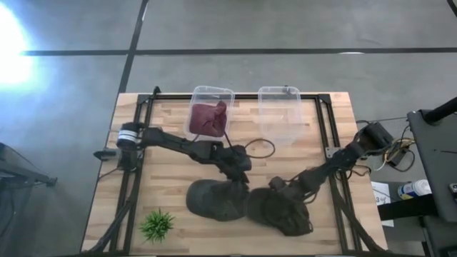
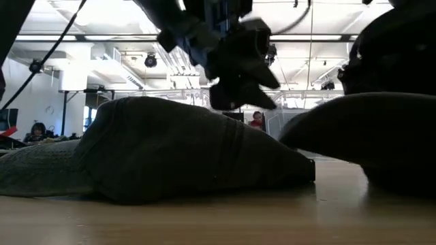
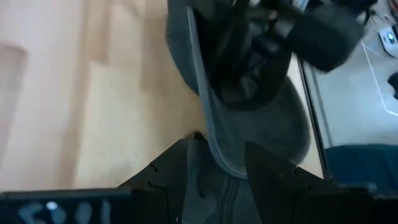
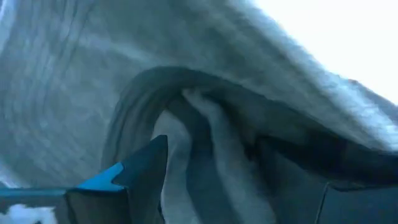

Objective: Pick & Place hat
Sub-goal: Put the black cap into the right transparent bin

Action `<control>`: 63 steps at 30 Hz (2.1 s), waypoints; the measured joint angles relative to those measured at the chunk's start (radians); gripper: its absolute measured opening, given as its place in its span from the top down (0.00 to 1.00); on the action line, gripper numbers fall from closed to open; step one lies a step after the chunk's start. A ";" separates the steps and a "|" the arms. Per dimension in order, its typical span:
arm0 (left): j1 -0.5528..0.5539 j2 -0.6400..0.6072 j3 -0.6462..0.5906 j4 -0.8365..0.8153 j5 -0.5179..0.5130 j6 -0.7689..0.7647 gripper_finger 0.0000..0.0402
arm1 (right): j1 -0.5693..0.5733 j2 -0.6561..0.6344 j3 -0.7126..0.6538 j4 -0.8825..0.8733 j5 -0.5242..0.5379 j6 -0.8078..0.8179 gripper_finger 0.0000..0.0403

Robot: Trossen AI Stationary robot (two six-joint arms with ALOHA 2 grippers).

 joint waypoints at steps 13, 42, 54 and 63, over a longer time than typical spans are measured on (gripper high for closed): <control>-0.025 0.066 -0.002 0.090 0.065 -0.082 0.62 | -0.064 0.018 0.004 0.061 0.146 0.051 0.39; -0.013 -0.102 -0.018 -0.144 -0.451 0.193 0.56 | -0.075 0.020 0.001 0.081 0.183 0.013 0.39; 0.017 0.005 -0.021 -0.094 -0.315 0.184 0.55 | -0.075 0.020 0.001 0.082 0.182 -0.006 0.39; 0.016 0.013 -0.021 -0.015 -0.292 0.131 0.71 | -0.075 0.019 0.001 0.086 0.179 -0.021 0.39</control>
